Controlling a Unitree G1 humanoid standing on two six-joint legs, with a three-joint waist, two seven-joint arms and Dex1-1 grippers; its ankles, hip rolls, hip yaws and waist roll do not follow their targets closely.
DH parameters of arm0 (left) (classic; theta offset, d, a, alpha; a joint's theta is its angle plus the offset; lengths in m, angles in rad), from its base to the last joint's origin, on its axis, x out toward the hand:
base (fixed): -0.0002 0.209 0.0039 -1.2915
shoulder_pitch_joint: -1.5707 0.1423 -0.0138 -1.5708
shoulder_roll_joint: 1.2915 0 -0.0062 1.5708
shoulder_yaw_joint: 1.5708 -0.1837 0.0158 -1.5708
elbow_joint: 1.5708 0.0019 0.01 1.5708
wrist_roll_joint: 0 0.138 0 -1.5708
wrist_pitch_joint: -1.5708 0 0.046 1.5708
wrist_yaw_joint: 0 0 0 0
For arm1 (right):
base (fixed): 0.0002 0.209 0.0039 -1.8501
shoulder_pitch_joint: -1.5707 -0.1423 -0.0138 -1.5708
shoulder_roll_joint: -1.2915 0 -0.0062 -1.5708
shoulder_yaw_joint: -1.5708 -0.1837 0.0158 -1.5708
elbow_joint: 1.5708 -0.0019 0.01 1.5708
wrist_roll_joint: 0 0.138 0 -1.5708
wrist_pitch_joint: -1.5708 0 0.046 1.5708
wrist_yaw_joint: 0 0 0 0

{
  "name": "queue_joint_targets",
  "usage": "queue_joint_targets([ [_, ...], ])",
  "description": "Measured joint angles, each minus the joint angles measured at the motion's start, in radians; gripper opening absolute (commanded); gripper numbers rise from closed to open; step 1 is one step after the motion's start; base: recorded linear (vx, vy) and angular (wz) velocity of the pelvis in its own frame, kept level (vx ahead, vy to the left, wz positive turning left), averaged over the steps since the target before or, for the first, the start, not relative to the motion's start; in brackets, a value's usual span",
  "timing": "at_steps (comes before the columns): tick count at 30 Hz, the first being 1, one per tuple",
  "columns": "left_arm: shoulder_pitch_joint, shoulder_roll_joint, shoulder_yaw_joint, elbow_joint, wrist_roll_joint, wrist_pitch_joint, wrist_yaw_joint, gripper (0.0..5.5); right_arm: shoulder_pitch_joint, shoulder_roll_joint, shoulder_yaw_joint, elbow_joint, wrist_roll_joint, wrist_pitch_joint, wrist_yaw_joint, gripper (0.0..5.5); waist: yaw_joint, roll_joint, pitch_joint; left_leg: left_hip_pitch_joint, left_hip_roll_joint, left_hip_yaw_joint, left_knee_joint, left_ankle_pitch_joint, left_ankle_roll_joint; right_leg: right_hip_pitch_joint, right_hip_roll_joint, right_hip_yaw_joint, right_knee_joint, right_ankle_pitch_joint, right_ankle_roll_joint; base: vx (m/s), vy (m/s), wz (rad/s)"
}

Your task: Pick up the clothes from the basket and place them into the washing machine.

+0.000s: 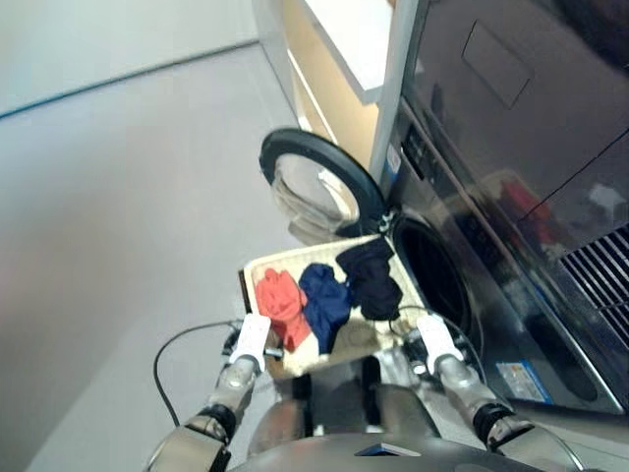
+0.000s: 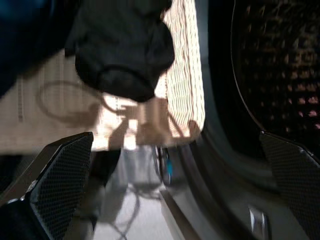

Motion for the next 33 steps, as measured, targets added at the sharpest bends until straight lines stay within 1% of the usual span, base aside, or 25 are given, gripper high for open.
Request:
queue_joint_targets([
  [2,-0.037,0.012,-0.018,-0.001,0.018,0.0,0.016,5.5,-0.025,-0.006,0.003,-0.025,0.012,-0.006,-0.001,5.5,-0.002,0.0,0.016,-0.032,-0.001,0.001,0.012,-0.003,0.003,-0.03,-0.002,0.001,0.009,0.0,-0.002,-0.021,0.026,0.004],
  [4,-0.069,0.025,-0.031,-0.002,0.019,0.0,0.018,5.5,-0.054,-0.01,0.011,-0.047,0.02,-0.008,-0.003,5.5,-0.006,-0.001,0.027,-0.075,-0.004,0.004,0.029,-0.004,0.003,-0.074,-0.005,0.003,0.027,-0.001,-0.003,-0.061,0.053,0.028],
  [5,-0.089,0.036,-0.048,-0.01,0.021,0.0,0.021,5.5,-0.068,-0.017,0.013,-0.068,0.026,-0.009,-0.003,5.5,-0.01,-0.002,0.03,-0.11,-0.006,0.005,0.042,-0.004,0.003,-0.11,-0.007,0.006,0.042,-0.002,-0.004,-0.05,0.045,0.048],
  [8,-0.157,0.062,-0.05,-0.018,0.041,0.001,0.036,5.5,-0.137,-0.028,0.031,-0.116,0.058,-0.01,-0.005,5.5,-0.026,-0.002,0.068,-0.199,-0.01,0.005,0.096,-0.007,-0.002,-0.189,-0.012,0.008,0.078,0.001,-0.007,-0.038,0.054,0.044],
  [11,-0.222,0.089,-0.066,-0.02,0.043,0.002,0.037,5.5,-0.18,-0.036,0.033,-0.164,0.067,-0.028,-0.005,5.5,-0.03,-0.008,0.105,-0.264,-0.01,0.015,0.155,-0.024,0.0,-0.248,-0.012,0.021,0.109,0.001,-0.008,-0.017,0.006,-0.034],
  [12,-0.235,0.099,-0.066,-0.024,0.043,0.002,0.037,5.5,-0.191,-0.038,0.033,-0.177,0.071,-0.029,-0.005,5.5,-0.031,-0.009,0.107,-0.293,-0.01,0.021,0.177,-0.032,0.002,-0.273,-0.012,0.026,0.12,0.001,-0.008,0.0,0.0,0.0],
  [13,-0.251,0.108,-0.066,-0.022,0.042,0.002,0.037,5.5,-0.204,-0.041,0.038,-0.184,0.084,-0.029,-0.005,5.5,-0.034,-0.009,0.109,-0.324,-0.009,0.023,0.207,-0.041,0.003,-0.297,-0.011,0.028,0.134,0.001,-0.008,0.0,0.0,0.0],
  [16,-0.301,0.14,-0.065,-0.021,0.034,0.003,0.037,5.5,-0.235,-0.053,0.037,-0.234,0.101,-0.03,-0.004,5.5,-0.055,-0.011,0.123,-0.419,-0.007,0.021,0.302,-0.073,0.008,-0.372,-0.012,0.033,0.183,-0.003,-0.006,0.0,0.0,0.0],
  [17,-0.307,0.144,-0.065,-0.021,0.033,0.003,0.037,5.5,-0.237,-0.054,0.037,-0.241,0.104,-0.03,-0.003,5.5,-0.056,-0.011,0.124,-0.432,-0.006,0.02,0.315,-0.078,0.008,-0.382,-0.012,0.033,0.19,-0.003,-0.006,0.0,0.0,0.0],
  [18,-0.329,0.16,-0.067,-0.023,0.03,0.004,0.036,5.5,-0.244,-0.064,0.035,-0.274,0.123,-0.032,-0.003,5.5,-0.06,-0.011,0.124,-0.481,-0.005,0.022,0.361,-0.092,0.012,-0.423,-0.012,0.037,0.215,-0.006,-0.006,0.0,0.0,0.0],
  [19,-0.343,0.167,-0.065,-0.02,0.008,0.004,0.036,5.5,-0.252,-0.068,0.038,-0.278,0.132,-0.038,-0.003,5.5,-0.062,-0.011,0.125,-0.508,-0.003,0.023,0.389,-0.109,0.011,-0.445,-0.009,0.04,0.227,-0.01,-0.003,0.0,0.0,0.0],
  [21,-0.357,0.19,-0.065,-0.017,-0.01,0.005,0.036,5.5,-0.26,-0.069,0.039,-0.3,0.147,-0.048,0.0,5.5,-0.062,-0.015,0.126,-0.556,0.011,0.03,0.455,-0.134,0.017,-0.481,0.002,0.05,0.252,-0.011,-0.002,-0.022,0.037,-0.242],
  [22,-0.363,0.203,-0.063,-0.015,-0.026,0.006,0.036,5.5,-0.26,-0.07,0.039,-0.315,0.151,-0.056,0.003,5.5,-0.066,-0.015,0.126,-0.582,0.015,0.03,0.479,-0.148,0.016,-0.499,0.005,0.052,0.262,-0.011,-0.002,0.0,0.0,0.0],
  [24,-0.382,0.225,-0.061,-0.006,-0.036,0.008,0.036,5.5,-0.265,-0.071,0.038,-0.331,0.17,-0.066,0.009,5.5,-0.078,-0.016,0.126,-0.627,0.016,0.03,0.513,-0.156,0.022,-0.538,0.006,0.053,0.282,-0.011,-0.002,0.0,0.0,0.0],
  [25,-0.389,0.233,-0.06,-0.005,-0.046,0.011,0.036,5.5,-0.269,-0.071,0.038,-0.335,0.177,-0.068,0.014,5.5,-0.082,-0.016,0.126,-0.646,0.017,0.03,0.528,-0.159,0.022,-0.554,0.007,0.055,0.288,-0.01,-0.001,0.0,0.0,0.0],
  [28,-0.417,0.238,-0.055,0.0,-0.055,0.021,0.036,5.5,-0.269,-0.072,0.038,-0.343,0.204,-0.069,0.018,5.5,-0.082,-0.018,0.125,-0.692,0.021,0.032,0.564,-0.17,0.027,-0.594,0.009,0.059,0.31,-0.01,0.001,0.0,0.0,0.0],
  [29,-0.425,0.238,-0.05,-0.001,-0.066,0.022,0.036,5.03,-0.269,-0.072,0.037,-0.344,0.207,-0.069,0.018,5.5,-0.082,-0.02,0.123,-0.704,0.021,0.032,0.572,-0.172,0.028,-0.606,0.008,0.06,0.318,-0.011,0.003,0.0,0.0,0.0],
  [30,-0.427,0.238,-0.045,-0.001,-0.07,0.023,0.036,2.74,-0.268,-0.072,0.037,-0.347,0.208,-0.069,0.018,5.5,-0.082,-0.023,0.121,-0.712,0.02,0.033,0.575,-0.172,0.028,-0.615,0.008,0.061,0.32,-0.011,0.003,0.0,0.0,0.0],
  [31,-0.43,0.239,-0.044,0.0,-0.073,0.024,0.036,2.01,-0.268,-0.072,0.037,-0.351,0.209,-0.071,0.019,5.5,-0.082,-0.027,0.119,-0.719,0.02,0.034,0.576,-0.172,0.028,-0.622,0.008,0.062,0.322,-0.011,0.003,0.0,0.0,0.0],
  [32,-0.43,0.239,-0.044,-0.001,-0.074,0.024,0.035,0.0,-0.267,-0.071,0.037,-0.351,0.209,-0.071,0.02,5.5,-0.082,-0.03,0.117,-0.722,0.02,0.034,0.576,-0.172,0.028,-0.626,0.008,0.063,0.323,-0.011,0.003,0.0,0.0,0.0],
  [33,-0.43,0.239,-0.044,0.0,-0.075,0.024,0.035,0.0,-0.266,-0.069,0.037,-0.352,0.209,-0.071,0.022,5.5,-0.082,-0.033,0.115,-0.722,0.02,0.035,0.575,-0.172,0.028,-0.628,0.008,0.064,0.324,-0.011,0.003,0.0,0.0,0.0],
])
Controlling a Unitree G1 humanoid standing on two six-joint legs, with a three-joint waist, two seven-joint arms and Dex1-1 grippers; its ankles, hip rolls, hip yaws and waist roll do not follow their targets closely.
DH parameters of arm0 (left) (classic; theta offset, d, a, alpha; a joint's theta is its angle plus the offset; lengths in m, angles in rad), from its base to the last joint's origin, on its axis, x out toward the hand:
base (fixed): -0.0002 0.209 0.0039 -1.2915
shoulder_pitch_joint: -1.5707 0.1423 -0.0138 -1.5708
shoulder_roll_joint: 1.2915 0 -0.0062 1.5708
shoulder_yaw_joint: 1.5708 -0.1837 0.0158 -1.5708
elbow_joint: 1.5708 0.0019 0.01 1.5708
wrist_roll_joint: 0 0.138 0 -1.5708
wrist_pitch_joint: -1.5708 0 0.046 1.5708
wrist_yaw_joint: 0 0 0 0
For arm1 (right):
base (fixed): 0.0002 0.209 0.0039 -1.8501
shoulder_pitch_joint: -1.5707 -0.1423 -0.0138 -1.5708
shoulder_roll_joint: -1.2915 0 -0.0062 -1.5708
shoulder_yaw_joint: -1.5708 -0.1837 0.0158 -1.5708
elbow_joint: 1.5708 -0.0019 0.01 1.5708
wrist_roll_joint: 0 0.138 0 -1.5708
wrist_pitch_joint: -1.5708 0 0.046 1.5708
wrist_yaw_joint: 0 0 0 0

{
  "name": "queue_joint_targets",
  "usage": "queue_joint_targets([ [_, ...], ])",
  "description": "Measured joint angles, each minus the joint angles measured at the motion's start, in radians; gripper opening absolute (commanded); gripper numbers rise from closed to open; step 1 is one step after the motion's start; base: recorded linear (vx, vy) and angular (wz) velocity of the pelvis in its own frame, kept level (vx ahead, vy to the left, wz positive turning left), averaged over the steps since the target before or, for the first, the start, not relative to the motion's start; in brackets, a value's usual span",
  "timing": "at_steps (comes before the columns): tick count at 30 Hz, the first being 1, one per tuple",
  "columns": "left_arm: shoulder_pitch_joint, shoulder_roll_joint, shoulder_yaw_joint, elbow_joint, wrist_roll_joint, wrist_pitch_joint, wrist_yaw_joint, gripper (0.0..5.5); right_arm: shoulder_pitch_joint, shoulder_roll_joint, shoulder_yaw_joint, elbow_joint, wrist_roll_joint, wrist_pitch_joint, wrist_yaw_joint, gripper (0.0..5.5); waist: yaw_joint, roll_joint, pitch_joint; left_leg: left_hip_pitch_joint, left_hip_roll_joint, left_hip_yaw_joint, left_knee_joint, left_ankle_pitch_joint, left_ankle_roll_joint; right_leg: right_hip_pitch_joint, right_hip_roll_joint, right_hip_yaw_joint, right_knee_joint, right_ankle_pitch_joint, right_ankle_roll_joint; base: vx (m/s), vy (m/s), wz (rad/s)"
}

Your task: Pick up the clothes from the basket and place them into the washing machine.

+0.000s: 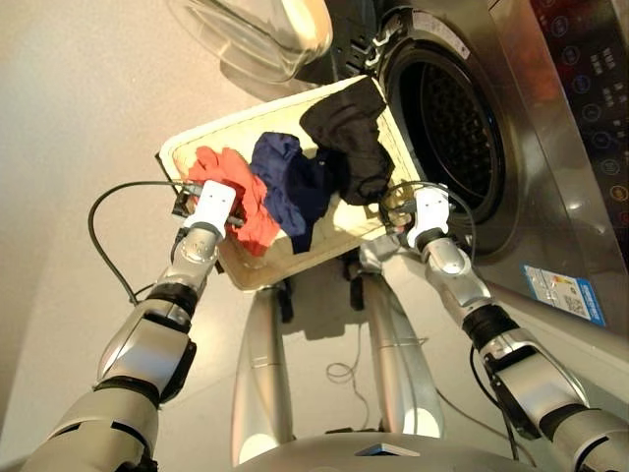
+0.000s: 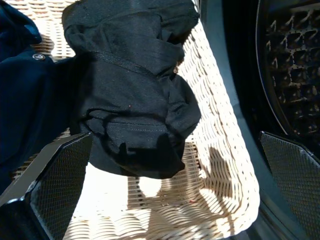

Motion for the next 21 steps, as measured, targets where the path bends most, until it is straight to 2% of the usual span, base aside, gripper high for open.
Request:
queue_joint_targets([
  [3,-0.003,0.0,0.0,0.0,-0.007,0.0,-0.001,0.0,0.003,0.001,-0.001,-0.01,0.0,-0.001,0.003,5.5,0.0,-0.003,-0.007,-0.001,0.0,0.006,-0.007,0.002,-0.002,-0.005,0.0,0.005,-0.002,0.0,0.001,0.0,0.0,0.0],
  [10,-0.005,0.0,0.008,0.0,-0.028,0.001,-0.004,0.0,0.021,0.002,-0.005,-0.039,0.0,-0.003,0.023,5.5,0.003,-0.003,-0.038,0.003,-0.004,0.015,-0.028,0.007,0.004,-0.011,-0.004,0.013,-0.01,-0.002,0.003,0.0,0.0,0.0],
  [15,0.006,-0.002,0.007,0.0,-0.04,0.0,-0.023,0.0,0.025,0.007,-0.005,-0.038,0.0,-0.003,0.026,5.5,0.004,-0.003,-0.039,0.073,-0.011,0.021,-0.081,0.016,0.007,0.049,-0.01,0.015,-0.043,0.0,0.001,-0.024,-0.005,0.013],
  [18,0.029,-0.014,0.01,-0.026,-0.078,-0.001,-0.025,0.0,0.036,0.012,0.001,-0.032,-0.004,-0.004,0.034,5.5,0.006,-0.001,-0.055,0.137,-0.028,0.023,-0.159,0.049,0.004,0.094,-0.023,0.015,-0.081,0.006,-0.002,-0.02,-0.007,0.032],
  [21,0.077,-0.035,0.013,-0.104,-0.14,-0.01,-0.042,0.0,0.039,0.018,0.01,-0.015,-0.009,-0.003,0.036,5.5,0.022,0.003,-0.058,0.215,-0.031,0.025,-0.228,0.067,-0.001,0.157,-0.024,0.013,-0.116,0.008,-0.003,0.007,-0.053,0.021],
])
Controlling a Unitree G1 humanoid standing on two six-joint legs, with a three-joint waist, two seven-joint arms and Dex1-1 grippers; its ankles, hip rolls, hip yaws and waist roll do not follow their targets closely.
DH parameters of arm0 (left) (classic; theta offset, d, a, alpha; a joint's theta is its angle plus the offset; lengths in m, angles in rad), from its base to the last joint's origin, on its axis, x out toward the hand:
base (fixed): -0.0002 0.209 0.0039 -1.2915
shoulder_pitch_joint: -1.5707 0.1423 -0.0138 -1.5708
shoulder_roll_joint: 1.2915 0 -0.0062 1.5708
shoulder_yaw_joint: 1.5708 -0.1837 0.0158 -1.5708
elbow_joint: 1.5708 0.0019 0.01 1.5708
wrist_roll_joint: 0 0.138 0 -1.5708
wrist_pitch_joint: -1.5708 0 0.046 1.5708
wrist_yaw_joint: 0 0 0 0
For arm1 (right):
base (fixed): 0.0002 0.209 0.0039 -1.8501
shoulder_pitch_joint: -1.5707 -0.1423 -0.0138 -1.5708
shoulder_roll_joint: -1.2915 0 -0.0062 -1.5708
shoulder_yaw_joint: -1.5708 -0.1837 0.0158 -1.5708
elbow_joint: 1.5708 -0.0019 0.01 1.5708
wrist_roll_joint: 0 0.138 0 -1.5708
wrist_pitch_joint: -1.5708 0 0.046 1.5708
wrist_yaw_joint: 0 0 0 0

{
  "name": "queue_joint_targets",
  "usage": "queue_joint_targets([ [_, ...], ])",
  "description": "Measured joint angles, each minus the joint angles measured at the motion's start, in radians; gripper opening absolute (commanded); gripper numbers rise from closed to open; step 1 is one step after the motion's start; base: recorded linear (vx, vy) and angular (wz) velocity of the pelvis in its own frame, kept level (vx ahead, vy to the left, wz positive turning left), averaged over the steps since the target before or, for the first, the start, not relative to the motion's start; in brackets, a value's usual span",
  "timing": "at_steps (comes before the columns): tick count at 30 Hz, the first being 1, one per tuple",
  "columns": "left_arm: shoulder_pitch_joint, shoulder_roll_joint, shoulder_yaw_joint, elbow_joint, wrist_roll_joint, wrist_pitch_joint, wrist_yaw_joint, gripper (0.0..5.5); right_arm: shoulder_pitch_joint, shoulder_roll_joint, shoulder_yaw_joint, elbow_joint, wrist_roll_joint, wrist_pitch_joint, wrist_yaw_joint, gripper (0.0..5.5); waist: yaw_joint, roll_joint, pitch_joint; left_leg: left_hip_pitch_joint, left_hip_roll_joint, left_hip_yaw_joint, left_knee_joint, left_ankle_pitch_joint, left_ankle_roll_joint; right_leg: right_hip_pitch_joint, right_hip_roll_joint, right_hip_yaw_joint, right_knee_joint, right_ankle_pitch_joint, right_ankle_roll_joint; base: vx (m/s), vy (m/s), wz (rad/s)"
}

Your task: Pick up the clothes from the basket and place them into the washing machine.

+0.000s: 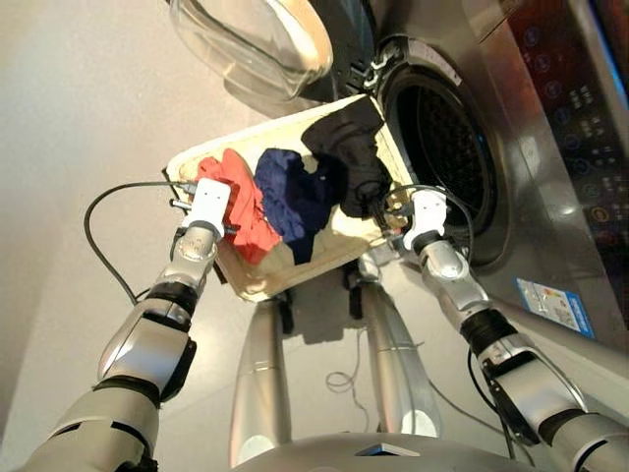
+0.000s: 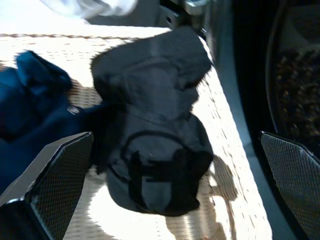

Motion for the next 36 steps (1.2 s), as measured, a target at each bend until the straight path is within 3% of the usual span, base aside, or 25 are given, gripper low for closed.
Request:
queue_joint_targets([
  [13,0.169,-0.104,0.036,-0.4,-0.296,-0.036,-0.056,0.0,-0.063,-0.059,0.192,-0.004,-0.305,0.006,0.038,5.5,0.051,0.024,-0.017,0.158,-0.008,-0.006,-0.151,0.052,-0.011,0.116,-0.01,-0.026,-0.053,-0.003,-0.007,0.002,-0.022,0.011],
  [27,0.238,-0.224,0.032,-0.659,-0.547,-0.035,-0.077,0.0,-0.126,-0.047,0.291,-0.054,-0.353,0.005,0.094,5.5,0.089,0.08,-0.026,0.214,-0.019,-0.006,-0.237,0.094,-0.01,0.138,-0.019,-0.026,-0.066,0.001,-0.011,0.0,0.0,0.0],
  [36,0.247,-0.232,-0.067,-0.813,-0.668,-0.034,-0.111,0.0,-0.181,-0.012,0.322,0.016,-0.392,0.006,0.081,5.5,0.123,0.145,-0.026,0.233,-0.023,-0.005,-0.262,0.109,-0.009,0.144,-0.023,-0.027,-0.06,0.0,-0.011,0.0,0.0,0.0],
])
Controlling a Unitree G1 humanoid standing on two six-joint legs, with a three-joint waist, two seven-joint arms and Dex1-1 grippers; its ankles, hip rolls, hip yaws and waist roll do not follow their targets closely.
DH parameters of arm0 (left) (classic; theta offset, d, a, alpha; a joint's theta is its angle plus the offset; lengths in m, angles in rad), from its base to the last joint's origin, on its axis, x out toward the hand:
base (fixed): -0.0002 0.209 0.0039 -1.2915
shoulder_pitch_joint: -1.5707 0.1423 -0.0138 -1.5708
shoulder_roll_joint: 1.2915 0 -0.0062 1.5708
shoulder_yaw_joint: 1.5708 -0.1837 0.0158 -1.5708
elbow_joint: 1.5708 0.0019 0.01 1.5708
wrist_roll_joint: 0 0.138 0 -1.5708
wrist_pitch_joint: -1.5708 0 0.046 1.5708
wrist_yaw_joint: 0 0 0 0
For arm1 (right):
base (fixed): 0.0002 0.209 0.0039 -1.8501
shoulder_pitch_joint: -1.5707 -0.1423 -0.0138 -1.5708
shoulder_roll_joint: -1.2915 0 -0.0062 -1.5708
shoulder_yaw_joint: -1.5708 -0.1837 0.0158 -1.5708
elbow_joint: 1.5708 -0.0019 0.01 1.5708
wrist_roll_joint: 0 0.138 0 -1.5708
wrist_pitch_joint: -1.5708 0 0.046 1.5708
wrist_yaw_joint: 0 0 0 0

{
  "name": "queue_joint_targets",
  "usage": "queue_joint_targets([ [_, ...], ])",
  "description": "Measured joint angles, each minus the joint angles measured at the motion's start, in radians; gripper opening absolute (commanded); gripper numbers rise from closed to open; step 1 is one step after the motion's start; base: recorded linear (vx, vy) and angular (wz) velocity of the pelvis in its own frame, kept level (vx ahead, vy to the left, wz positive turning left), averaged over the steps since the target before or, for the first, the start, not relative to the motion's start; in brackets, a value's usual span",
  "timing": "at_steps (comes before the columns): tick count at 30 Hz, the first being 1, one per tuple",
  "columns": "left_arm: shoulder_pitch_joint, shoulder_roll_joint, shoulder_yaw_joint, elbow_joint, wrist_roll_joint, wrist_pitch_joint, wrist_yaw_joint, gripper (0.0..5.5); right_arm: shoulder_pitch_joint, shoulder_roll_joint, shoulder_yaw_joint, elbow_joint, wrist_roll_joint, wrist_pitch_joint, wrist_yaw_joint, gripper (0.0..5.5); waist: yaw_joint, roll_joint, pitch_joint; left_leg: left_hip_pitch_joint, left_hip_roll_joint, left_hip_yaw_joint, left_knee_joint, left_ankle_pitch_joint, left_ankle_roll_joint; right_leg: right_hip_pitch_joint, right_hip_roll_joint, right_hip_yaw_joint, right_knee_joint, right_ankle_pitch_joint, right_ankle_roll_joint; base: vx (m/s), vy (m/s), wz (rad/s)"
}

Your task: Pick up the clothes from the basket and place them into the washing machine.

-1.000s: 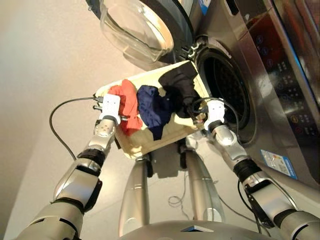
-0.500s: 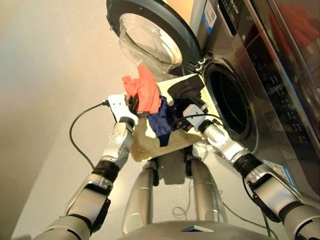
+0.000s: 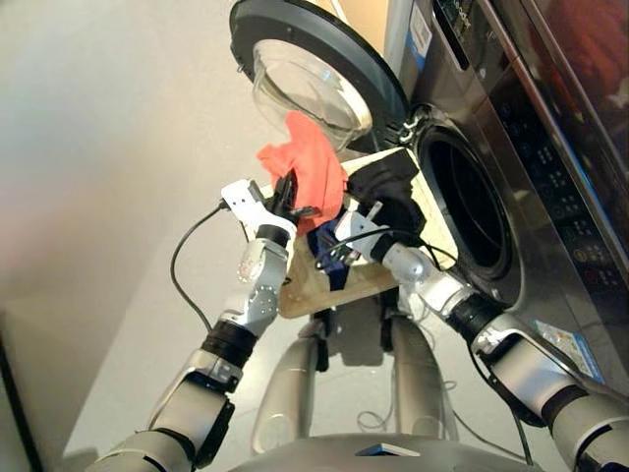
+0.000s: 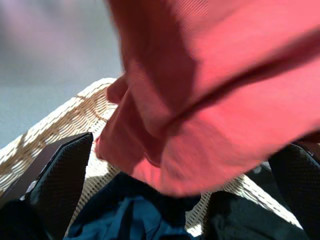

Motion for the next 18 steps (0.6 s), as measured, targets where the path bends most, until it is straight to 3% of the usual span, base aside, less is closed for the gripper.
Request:
queue_joint_targets([
  [4,0.006,0.003,-0.037,-0.068,-0.048,0.001,-0.016,0.0,-0.04,0.021,-0.016,0.073,-0.034,0.002,-0.05,5.5,0.003,0.013,-0.004,0.004,-0.004,-0.001,-0.012,0.007,0.001,-0.005,-0.004,0.001,0.009,-0.002,-0.002,0.0,0.0,0.0],
  [7,0.012,0.003,-0.079,-0.093,-0.094,0.009,-0.034,0.0,-0.059,0.025,-0.044,0.129,-0.037,0.002,-0.082,5.5,0.023,0.036,-0.02,0.003,-0.007,-0.002,-0.012,0.007,0.001,-0.01,-0.007,0.001,0.016,-0.007,-0.001,0.0,0.0,0.0],
  [12,0.035,0.012,-0.097,-0.174,-0.146,0.016,-0.047,0.0,-0.098,0.031,-0.061,0.143,-0.037,0.002,-0.115,5.5,0.036,0.057,-0.033,-0.003,-0.012,-0.003,-0.013,0.009,0.0,-0.023,-0.013,0.002,0.034,-0.015,-0.004,0.0,0.0,0.0],
  [13,0.035,0.012,-0.098,-0.175,-0.146,0.016,-0.055,0.0,-0.105,0.031,-0.065,0.143,-0.037,0.002,-0.124,3.77,0.039,0.058,-0.034,-0.004,-0.012,-0.003,-0.013,0.009,-0.001,-0.025,-0.013,0.001,0.036,-0.016,-0.004,0.0,0.0,0.0],
  [14,0.035,0.012,-0.097,-0.175,-0.152,0.016,-0.055,0.0,-0.111,0.031,-0.07,0.142,-0.037,0.002,-0.13,2.39,0.043,0.059,-0.035,-0.005,-0.012,-0.003,-0.013,0.01,-0.002,-0.027,-0.013,0.001,0.038,-0.017,-0.005,0.0,0.0,0.0],
  [15,0.035,0.012,-0.095,-0.175,-0.154,0.016,-0.055,0.0,-0.114,0.028,-0.072,0.126,-0.037,0.011,-0.137,2.16,0.044,0.059,-0.035,-0.005,-0.012,-0.003,-0.012,0.01,-0.002,-0.028,-0.013,0.001,0.04,-0.017,-0.006,0.0,0.0,0.0],
  [16,0.036,0.012,-0.094,-0.176,-0.162,0.015,-0.055,0.0,-0.114,0.022,-0.076,0.089,-0.035,0.022,-0.148,0.91,0.039,0.059,-0.035,-0.006,-0.012,-0.003,-0.012,0.01,-0.003,-0.03,-0.013,0.002,0.041,-0.018,-0.006,0.0,0.0,0.0],
  [17,0.037,0.013,-0.091,-0.181,-0.163,0.012,-0.055,0.0,-0.108,0.002,-0.076,0.026,-0.035,0.026,-0.148,0.0,0.044,0.06,-0.034,-0.008,-0.012,-0.003,-0.012,0.011,-0.003,-0.032,-0.014,0.002,0.042,-0.018,-0.006,0.0,0.0,0.0],
  [18,0.038,0.015,-0.085,-0.183,-0.163,0.01,-0.054,0.0,-0.108,-0.009,-0.081,-0.014,-0.035,0.023,-0.15,0.0,0.046,0.06,-0.035,-0.01,-0.013,-0.003,-0.011,0.011,-0.003,-0.035,-0.014,0.001,0.044,-0.018,-0.006,0.0,0.0,0.0],
])
